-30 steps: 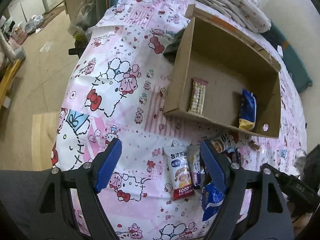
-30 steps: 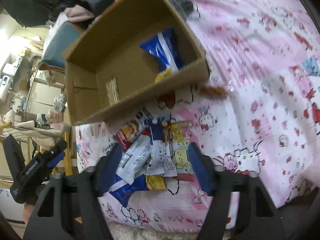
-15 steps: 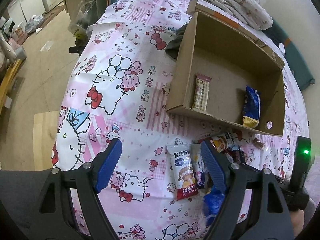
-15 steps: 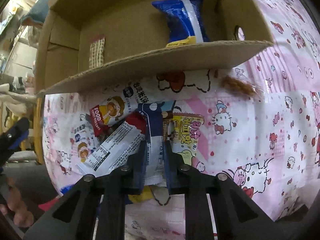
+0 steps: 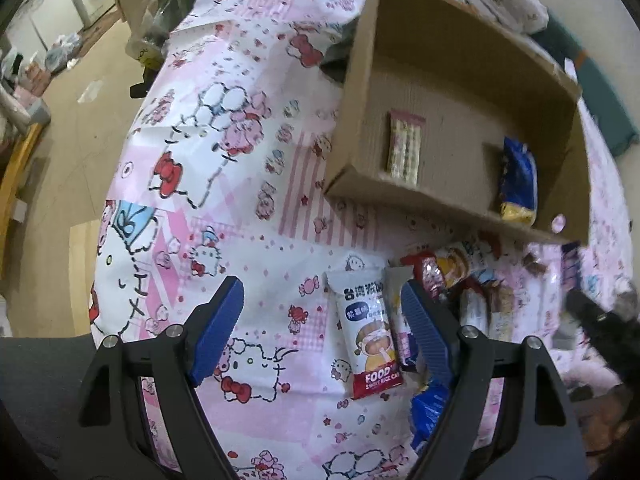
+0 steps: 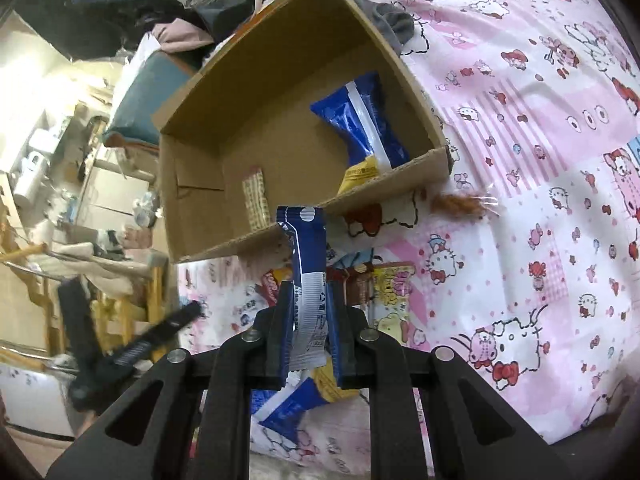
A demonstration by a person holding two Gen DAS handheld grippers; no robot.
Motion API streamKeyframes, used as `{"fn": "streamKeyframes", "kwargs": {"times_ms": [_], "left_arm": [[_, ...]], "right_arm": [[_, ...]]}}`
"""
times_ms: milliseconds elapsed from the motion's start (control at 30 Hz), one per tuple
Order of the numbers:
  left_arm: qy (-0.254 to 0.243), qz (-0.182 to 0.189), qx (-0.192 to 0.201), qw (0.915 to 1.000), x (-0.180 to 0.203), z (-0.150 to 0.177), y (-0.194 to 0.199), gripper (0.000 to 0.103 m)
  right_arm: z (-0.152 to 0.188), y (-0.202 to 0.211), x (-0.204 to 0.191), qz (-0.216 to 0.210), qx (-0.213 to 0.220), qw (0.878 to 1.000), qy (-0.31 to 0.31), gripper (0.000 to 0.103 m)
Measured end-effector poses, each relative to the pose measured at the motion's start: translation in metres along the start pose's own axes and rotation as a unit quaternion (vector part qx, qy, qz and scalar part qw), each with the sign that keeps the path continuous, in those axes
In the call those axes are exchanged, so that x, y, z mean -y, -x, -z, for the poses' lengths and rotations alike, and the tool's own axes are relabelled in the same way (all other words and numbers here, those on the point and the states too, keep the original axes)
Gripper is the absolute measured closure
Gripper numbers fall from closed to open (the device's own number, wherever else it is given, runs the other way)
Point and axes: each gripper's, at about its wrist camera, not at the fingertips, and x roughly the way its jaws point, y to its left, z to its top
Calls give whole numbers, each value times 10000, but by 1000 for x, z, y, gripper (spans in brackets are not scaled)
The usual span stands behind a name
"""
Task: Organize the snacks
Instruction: 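Grasp the white rice-cake bar with the left gripper while the right grasps a white-blue stick snack, then carry both snacks over the box and open both grippers to release them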
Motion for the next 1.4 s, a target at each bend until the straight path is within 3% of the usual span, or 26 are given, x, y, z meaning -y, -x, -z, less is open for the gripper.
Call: {"fn": "streamKeyframes", "kwargs": {"times_ms": [233,467,567,633,767,1033,1200,1400], "left_arm": [[-34,-149,-718,9973,9,12,-46,34],[-259,-113,-891,9956,21,20,-56,41],[-425,-217,-899,9948,25,26,-56,50],[-498,-150,-907,9945,25,30,-53,77],[-376,65,-960,9947,23,37,-46,77],[-244,69,-395,9989,8,25,-7,77],[-210,14,368,9991,3,18,33,77],[-189,148,1172,9928,0,-1,78,77]], "right_arm": [[2,0,-6,18,34,10000,68,86],[-1,-5,-7,34,6,10000,93,86],[-2,-7,-7,52,-7,9999,94,86],[-2,-9,-9,51,-22,9999,93,86],[-2,-13,-13,39,-58,9999,144,87],[1,-14,-26,-161,-65,9996,240,87],[1,-8,-35,-450,-23,9986,288,86],[-5,10,-40,-845,305,9954,347,86]]}}
